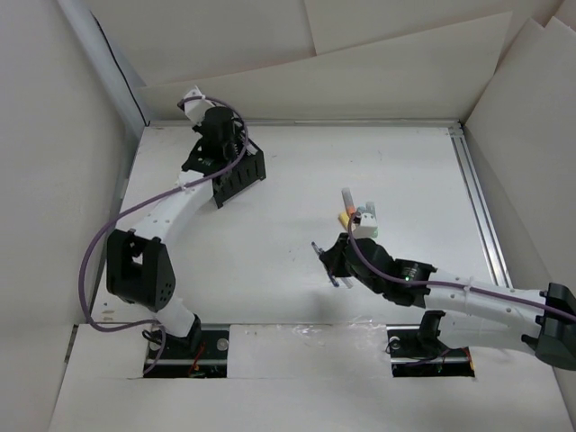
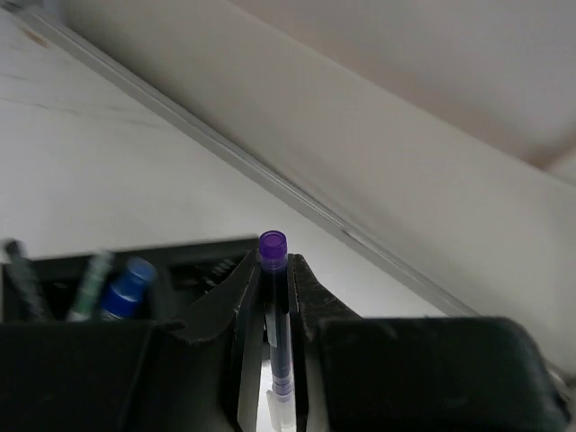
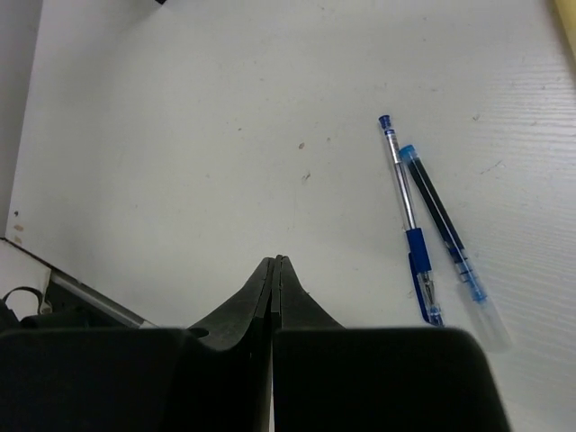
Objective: Sort the stationery into containers
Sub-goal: Place the pen in the storage box.
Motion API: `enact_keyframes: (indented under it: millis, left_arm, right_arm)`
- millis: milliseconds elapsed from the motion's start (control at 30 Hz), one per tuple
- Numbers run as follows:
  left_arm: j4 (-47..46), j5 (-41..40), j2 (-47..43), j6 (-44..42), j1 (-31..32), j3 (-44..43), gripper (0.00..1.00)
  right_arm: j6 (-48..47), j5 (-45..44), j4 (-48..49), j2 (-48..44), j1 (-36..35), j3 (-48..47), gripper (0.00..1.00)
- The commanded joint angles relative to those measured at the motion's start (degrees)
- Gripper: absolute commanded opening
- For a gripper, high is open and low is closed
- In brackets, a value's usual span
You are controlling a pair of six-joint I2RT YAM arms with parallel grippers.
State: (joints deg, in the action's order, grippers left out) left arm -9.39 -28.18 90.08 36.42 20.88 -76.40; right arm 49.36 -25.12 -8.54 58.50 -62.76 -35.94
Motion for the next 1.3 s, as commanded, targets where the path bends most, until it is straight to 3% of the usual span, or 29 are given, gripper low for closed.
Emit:
enact_keyframes:
  millis: [0, 267, 500, 633, 667, 767, 933, 967, 1067, 1167, 1267]
  left_arm:
    - [3.41, -10.38, 1.59, -6.43, -4.88, -4.72, 0.00]
    - [2.01, -19.36, 6.77, -16.55, -6.82, -7.62, 0.00]
    - [-2.11, -19.89, 8.44, -18.49, -6.82, -4.64, 0.00]
    - [-3.44, -20.51, 9.06, -18.49, -6.82, -1.91, 0.00]
    - [-3.44, -20.51, 9.06, -18.49, -6.82, -0.95, 0.00]
    - [-4.94, -21.03, 8.54, -19.10, -6.82, 0.90, 0.12]
    - [-4.41, -19.20, 7.30, -17.27, -6.21, 1.42, 0.27]
    - [-4.93, -18.49, 6.52, -17.26, -6.21, 1.43, 0.35]
    - [-2.85, -17.17, 5.81, -16.74, -4.90, -0.32, 0.43]
    - [-1.16, -14.12, 2.39, -14.28, -4.27, -2.26, 0.43]
    - [-2.65, -6.57, -3.50, -9.19, -4.27, -1.03, 0.40]
  right_arm:
    - [2.05, -3.34, 1.77, -3.04, -0.34, 1.66, 0.00]
    - [3.19, -5.19, 0.72, -5.33, -0.34, 3.69, 0.00]
    - [4.95, -7.21, -0.43, -5.33, -0.34, 3.69, 0.01]
    - [9.07, -10.46, -3.84, -4.72, -0.34, 3.69, 0.21]
    - [9.08, -10.47, -4.47, -4.02, -0.34, 3.17, 0.32]
    - [12.41, -12.49, -7.71, -1.12, -0.34, 1.76, 0.41]
    - [15.84, -12.49, -10.27, 3.98, -0.34, 0.35, 0.42]
    - [16.37, -12.49, -10.27, 5.38, -0.34, 0.35, 0.42]
    - [18.40, -11.97, -11.33, 7.15, -0.34, 0.35, 0.49]
    - [19.02, -11.35, -11.33, 9.78, -0.34, 0.35, 0.46]
    - [19.02, -10.83, -11.33, 13.12, -0.34, -0.26, 0.32]
